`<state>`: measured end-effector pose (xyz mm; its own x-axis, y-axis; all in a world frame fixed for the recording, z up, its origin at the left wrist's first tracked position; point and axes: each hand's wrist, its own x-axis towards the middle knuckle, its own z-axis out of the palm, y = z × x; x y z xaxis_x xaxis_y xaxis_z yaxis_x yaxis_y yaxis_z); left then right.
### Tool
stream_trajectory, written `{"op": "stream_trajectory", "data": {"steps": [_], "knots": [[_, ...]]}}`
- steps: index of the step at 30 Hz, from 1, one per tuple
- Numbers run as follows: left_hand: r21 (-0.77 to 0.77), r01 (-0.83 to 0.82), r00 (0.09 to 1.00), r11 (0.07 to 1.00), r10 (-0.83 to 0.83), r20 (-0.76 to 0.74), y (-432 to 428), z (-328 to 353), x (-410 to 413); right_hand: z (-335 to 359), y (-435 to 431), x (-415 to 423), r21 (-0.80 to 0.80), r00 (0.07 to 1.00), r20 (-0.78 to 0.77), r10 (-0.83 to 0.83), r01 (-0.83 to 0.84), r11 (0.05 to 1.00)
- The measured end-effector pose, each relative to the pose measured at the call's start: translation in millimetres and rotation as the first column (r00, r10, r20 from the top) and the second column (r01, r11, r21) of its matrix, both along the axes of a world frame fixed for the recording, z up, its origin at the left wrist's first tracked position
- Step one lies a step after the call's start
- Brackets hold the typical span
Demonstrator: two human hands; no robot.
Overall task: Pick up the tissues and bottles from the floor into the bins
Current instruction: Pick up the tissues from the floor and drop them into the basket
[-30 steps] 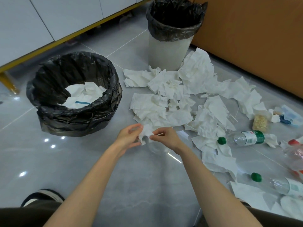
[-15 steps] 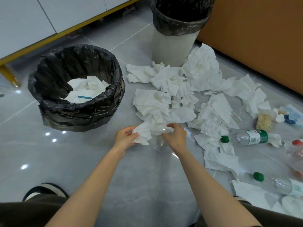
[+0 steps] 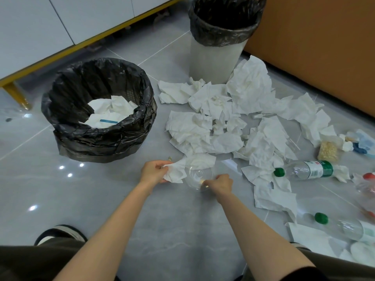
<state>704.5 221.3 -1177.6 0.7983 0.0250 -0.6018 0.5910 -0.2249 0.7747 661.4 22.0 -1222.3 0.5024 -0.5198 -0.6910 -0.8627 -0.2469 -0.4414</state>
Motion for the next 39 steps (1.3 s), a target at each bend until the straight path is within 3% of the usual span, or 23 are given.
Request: {"op": "stream_trajectory", "data": {"steps": [4, 11, 17, 21, 27, 33, 39], "knots": [[0.101, 0.068, 0.997, 0.993, -0.070, 0.017, 5, -10, 0, -3, -3, 3, 0.029, 0.998, -0.057, -0.009, 0.011, 1.000], [0.141, 0.074, 0.997, 0.987, -0.073, -0.012, 9, -24, -8, 4, -2, 7, 0.225, 0.988, 0.109, -0.109, 0.083, 0.971], [0.071, 0.037, 0.999, 0.997, -0.038, 0.016, 4, -8, -3, 37, -17, 21, 0.350, 0.918, 0.289, -0.273, 0.164, 0.922], [-0.044, 0.019, 0.992, 0.999, -0.014, 0.125, -2, 20, 12, 67, -24, 33, 0.338, 0.853, 0.419, -0.312, 0.173, 0.925], [-0.169, 0.005, 0.950, 0.986, 0.049, 0.310, -7, 90, 36, 110, -9, 55, 0.411, 0.770, 0.491, -0.407, 0.207, 0.888], [-0.206, -0.104, 0.844, 0.973, 0.196, 0.500, 30, 147, 56, 155, 44, 88, 0.547, 0.778, 0.523, -0.348, 0.007, 0.837], [0.096, -0.391, 0.738, 0.915, 0.250, 0.626, 88, 144, 69, 188, 97, 123, 0.592, 0.778, 0.584, -0.231, -0.214, 0.777]]}}
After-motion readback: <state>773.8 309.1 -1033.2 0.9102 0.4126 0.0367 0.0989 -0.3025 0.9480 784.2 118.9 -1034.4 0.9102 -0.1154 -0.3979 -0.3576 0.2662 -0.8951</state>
